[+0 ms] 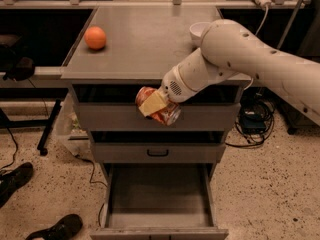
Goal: Place coke can into bottom drawer
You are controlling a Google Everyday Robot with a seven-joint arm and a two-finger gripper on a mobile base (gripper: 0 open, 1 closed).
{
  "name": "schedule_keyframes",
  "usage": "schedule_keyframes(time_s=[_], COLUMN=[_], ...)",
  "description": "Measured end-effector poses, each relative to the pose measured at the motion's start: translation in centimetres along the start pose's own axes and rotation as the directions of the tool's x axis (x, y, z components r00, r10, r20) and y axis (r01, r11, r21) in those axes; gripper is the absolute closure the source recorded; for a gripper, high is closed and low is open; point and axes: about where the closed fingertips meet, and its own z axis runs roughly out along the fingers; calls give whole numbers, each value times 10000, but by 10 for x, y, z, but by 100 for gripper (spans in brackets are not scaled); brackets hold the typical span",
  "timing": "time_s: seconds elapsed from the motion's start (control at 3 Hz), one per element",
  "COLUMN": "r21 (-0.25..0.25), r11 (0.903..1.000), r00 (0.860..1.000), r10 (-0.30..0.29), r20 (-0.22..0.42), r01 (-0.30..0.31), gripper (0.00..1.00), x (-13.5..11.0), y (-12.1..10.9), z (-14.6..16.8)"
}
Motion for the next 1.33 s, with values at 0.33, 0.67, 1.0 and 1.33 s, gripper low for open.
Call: schedule_keyframes(time_s=[0.33, 0.67, 1.0, 1.33], r21=[0, -195, -1082, -1642], r11=[10000, 9997, 9940, 9864], r00=[10000, 9999, 9992, 9908], r10=[0, -160, -120, 279], r20=[0, -28, 389, 1327], r01=[0, 159, 162, -58], gripper=[100, 100, 100, 100], x=[0, 2, 29, 89], y=[0, 5, 17, 12], z=[0, 5, 38, 89])
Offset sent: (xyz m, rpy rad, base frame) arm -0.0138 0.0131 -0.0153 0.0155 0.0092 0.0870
